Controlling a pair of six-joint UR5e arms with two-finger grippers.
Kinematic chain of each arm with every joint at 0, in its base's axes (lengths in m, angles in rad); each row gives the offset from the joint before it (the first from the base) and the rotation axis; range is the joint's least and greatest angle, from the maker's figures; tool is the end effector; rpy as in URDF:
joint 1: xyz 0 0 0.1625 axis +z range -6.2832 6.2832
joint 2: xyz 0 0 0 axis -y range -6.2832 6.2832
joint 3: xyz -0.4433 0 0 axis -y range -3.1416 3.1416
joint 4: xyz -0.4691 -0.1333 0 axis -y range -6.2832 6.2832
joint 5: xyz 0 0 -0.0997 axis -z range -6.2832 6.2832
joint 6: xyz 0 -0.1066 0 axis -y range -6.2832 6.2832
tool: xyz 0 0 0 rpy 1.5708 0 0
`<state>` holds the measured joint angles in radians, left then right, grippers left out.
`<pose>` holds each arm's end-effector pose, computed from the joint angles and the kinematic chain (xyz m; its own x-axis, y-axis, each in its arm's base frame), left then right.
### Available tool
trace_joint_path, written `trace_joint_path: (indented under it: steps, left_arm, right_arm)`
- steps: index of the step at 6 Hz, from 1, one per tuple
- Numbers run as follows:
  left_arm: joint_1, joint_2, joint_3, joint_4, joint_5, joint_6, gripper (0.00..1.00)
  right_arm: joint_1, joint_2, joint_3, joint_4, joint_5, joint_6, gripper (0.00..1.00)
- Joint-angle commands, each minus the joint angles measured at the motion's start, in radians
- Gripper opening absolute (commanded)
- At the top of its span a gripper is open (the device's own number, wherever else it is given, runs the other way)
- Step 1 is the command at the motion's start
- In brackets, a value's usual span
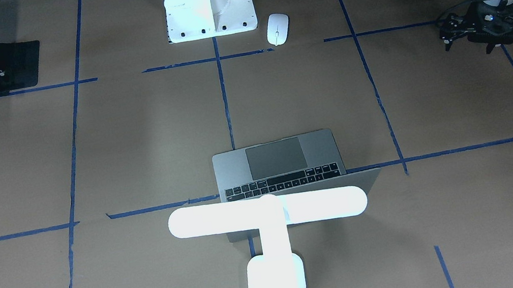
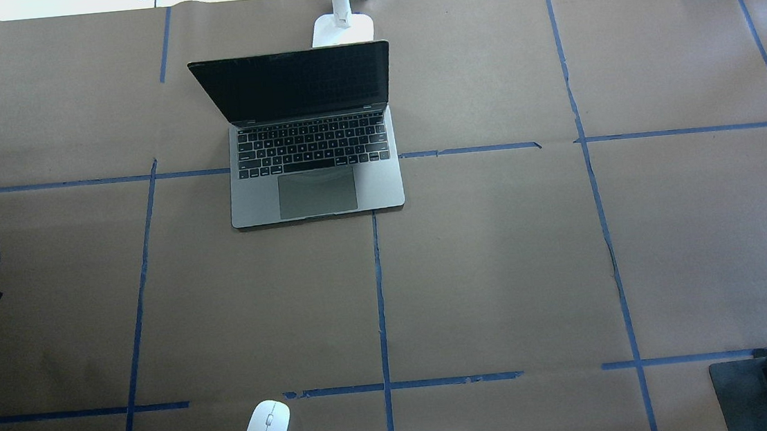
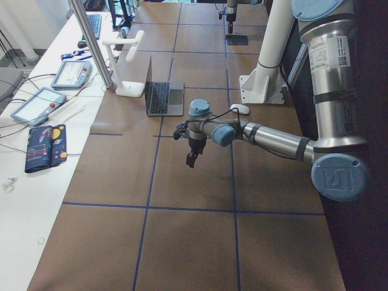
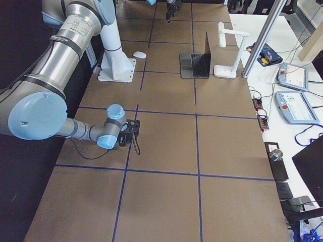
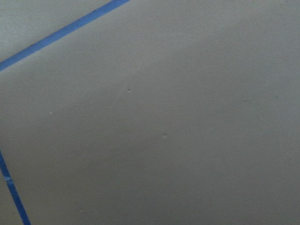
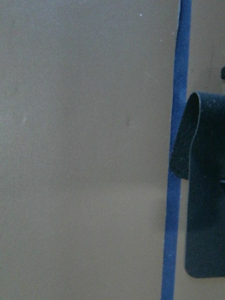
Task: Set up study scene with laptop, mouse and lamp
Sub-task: 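Grasp the black mouse pad near the robot with the right gripper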
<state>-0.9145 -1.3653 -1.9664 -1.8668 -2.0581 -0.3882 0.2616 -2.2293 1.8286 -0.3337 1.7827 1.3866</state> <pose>0.2405 -0.4489 0.5445 0.7286 0.3943 -0.5600 -0.2849 0.9180 0.2757 -0.2658 -0.1859 0.6919 0.6551 -0.0100 0.7555 0.0182 0.9998 -0.0026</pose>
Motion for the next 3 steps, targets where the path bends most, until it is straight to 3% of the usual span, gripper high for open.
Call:
trace_joint_path:
  steps: [1, 2, 3]
  left_arm:
    - [-0.011, 0.000, 0.001, 0.000, -0.022, 0.002, 1.00]
    - [-0.011, 0.000, 0.001, 0.000, -0.022, 0.002, 1.00]
    - [-0.011, 0.000, 0.001, 0.000, -0.020, 0.000, 1.00]
  right_arm:
    - [-0.013, -0.006, -0.006, -0.001, -0.003, 0.002, 0.35]
    - [-0.016, -0.006, -0.006, 0.002, -0.002, 0.000, 0.04]
    - [-0.015, -0.006, -0.005, 0.007, -0.002, 0.002, 0.00]
